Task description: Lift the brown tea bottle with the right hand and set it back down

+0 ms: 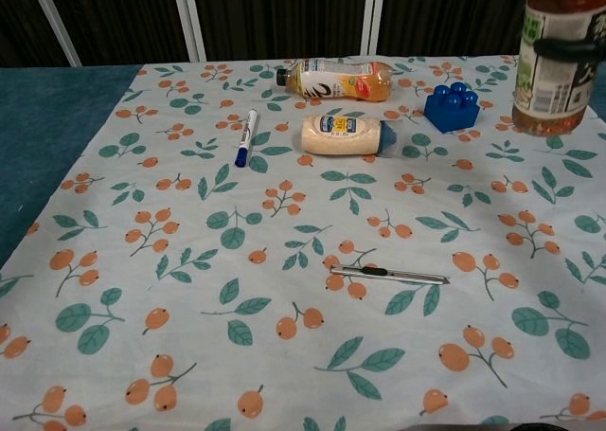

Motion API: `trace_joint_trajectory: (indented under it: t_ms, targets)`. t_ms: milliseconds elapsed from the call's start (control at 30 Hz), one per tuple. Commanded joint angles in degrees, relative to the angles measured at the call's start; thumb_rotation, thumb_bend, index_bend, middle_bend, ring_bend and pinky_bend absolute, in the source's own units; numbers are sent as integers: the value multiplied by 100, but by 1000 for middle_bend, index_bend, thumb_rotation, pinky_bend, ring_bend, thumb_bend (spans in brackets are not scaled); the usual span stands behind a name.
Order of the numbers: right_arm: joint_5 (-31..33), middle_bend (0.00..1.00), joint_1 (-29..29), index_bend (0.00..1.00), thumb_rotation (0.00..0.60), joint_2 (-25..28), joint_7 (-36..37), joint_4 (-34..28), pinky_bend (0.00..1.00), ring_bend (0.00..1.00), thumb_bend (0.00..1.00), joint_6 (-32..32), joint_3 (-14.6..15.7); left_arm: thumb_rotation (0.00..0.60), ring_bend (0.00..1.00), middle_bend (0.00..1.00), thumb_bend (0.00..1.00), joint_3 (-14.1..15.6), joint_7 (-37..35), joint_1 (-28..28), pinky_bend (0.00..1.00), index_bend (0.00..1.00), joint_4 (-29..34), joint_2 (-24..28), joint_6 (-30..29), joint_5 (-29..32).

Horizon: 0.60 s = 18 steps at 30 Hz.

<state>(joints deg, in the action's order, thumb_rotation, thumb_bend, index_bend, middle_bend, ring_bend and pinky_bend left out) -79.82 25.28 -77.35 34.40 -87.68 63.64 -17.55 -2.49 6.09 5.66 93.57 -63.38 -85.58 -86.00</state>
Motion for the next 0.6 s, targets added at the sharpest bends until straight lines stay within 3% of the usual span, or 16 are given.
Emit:
trace_joint_trajectory:
  t_ms: [33, 600]
  targets:
    - [349, 496, -27, 494, 600, -565, -76, 529, 541, 517, 443, 105, 177, 600, 5, 31, 374, -1, 4, -3, 0, 189, 6, -1, -7, -1]
    - [406, 499, -39, 494, 600, -1340, 445, 1361, 541, 519, 444, 338, 232, 600, 5, 31, 375, -20, 9, 3, 0, 188, 4, 1, 6, 30]
